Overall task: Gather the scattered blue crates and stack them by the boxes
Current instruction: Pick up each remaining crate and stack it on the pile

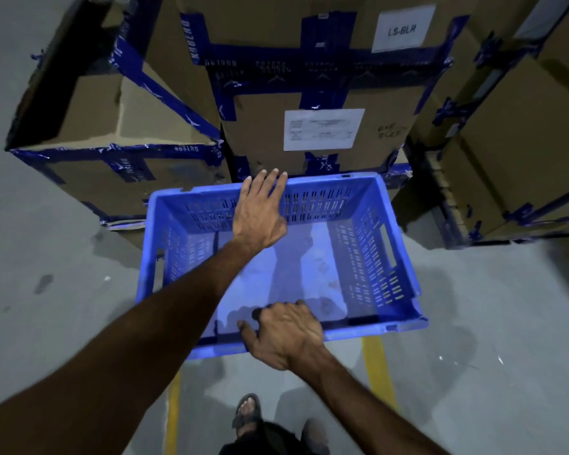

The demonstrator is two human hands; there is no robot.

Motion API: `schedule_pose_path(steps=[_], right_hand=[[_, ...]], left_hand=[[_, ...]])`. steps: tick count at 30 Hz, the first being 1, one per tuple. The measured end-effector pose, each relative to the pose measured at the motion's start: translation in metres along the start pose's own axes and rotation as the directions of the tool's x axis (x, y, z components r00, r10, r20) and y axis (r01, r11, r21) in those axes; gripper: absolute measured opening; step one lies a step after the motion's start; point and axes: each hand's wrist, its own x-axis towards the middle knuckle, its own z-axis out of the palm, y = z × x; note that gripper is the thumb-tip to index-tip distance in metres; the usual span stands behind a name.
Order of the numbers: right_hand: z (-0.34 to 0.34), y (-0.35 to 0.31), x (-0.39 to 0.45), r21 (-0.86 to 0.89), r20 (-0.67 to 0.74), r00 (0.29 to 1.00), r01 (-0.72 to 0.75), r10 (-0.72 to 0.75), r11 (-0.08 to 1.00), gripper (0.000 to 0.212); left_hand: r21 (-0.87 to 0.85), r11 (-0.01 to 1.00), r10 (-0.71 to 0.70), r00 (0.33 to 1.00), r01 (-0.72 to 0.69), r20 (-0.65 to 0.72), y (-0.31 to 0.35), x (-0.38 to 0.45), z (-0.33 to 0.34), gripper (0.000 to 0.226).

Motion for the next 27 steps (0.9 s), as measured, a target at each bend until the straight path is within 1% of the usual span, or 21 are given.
schedule_pose_path(steps=[3,8,11,15,18,22,24,27], right_hand=[[-0.003,0.001,0.001,0.012,0.009,1.000,-0.008,0.008,1.000,0.057],[-0.007,-0.002,-0.007,0.028,-0.008,0.999,-0.032,0.032,0.999,0.058],[-0.010,-0.001,-0.010,0.043,-0.002,1.000,-0.029,0.029,0.999,0.059],[-0.012,0.001,-0.014,0.062,-0.014,1.000,-0.023,0.024,0.998,0.065],[-0.015,0.003,-0.019,0.096,-0.064,0.998,-0.020,0.026,0.995,0.059],[-0.017,0.015,-0.041,0.146,-0.214,0.976,0.008,0.024,0.989,0.043],[-0.017,0.028,-0.057,0.153,-0.292,0.956,0.009,0.036,0.988,0.039],[-0.015,0.050,-0.082,0.226,-0.385,0.919,0.007,0.083,0.974,0.039]], left_hand=[[0.019,1.000,-0.007,0.999,0.007,0.043,0.001,0.001,-0.006,0.095],[0.067,0.993,0.088,0.990,-0.095,0.108,-0.008,0.001,-0.018,0.096],[0.074,0.990,0.109,0.982,-0.121,0.152,-0.012,-0.001,-0.024,0.099],[0.006,0.997,0.079,0.981,-0.082,0.178,-0.014,-0.029,-0.035,0.096],[-0.073,0.997,0.029,0.984,-0.016,0.178,-0.014,-0.071,-0.047,0.092],[-0.214,0.970,-0.089,0.987,0.117,0.135,-0.008,-0.144,-0.060,0.083],[-0.295,0.941,-0.150,0.986,0.164,0.070,0.000,-0.185,-0.066,0.078],[-0.367,0.913,-0.208,0.977,0.176,-0.049,0.016,-0.244,-0.071,0.071]])
